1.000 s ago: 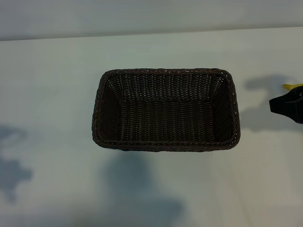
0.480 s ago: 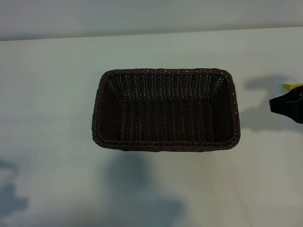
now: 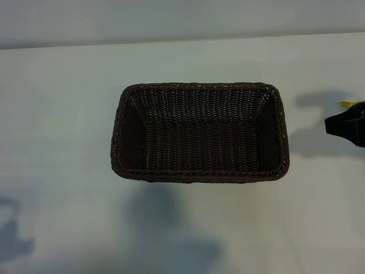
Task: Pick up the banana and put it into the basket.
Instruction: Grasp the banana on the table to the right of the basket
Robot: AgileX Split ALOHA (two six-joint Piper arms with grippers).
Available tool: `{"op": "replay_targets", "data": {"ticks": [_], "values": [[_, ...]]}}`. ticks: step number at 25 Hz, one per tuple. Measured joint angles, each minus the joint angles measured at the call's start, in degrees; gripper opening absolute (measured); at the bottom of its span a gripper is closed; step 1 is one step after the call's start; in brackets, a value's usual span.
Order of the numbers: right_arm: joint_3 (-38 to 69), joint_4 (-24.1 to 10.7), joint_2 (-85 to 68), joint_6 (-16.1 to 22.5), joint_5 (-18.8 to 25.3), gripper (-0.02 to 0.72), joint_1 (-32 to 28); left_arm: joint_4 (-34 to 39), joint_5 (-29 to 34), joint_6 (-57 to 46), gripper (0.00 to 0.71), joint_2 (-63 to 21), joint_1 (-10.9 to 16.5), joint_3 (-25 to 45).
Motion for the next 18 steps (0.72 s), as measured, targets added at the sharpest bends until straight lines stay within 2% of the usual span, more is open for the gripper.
{"op": "replay_targets", "data": {"ticks": [4, 11, 18], "values": [[0.0, 0.0, 0.0, 0.51, -1.19, 0.582, 0.0, 0.0, -0.05, 0.0, 0.589, -2.33, 0.0, 0.0], [0.0, 0.0, 0.0, 2.19, -1.46, 0.582, 0.0, 0.05, 0.02, 0.0, 0.589, -14.34, 0.0, 0.0], [-0.86, -0.28, 2.05, 4.34, -2.25, 0.582, 0.0, 0.23, 0.01, 0.0, 0.589, -14.78, 0.38, 0.16]]}}
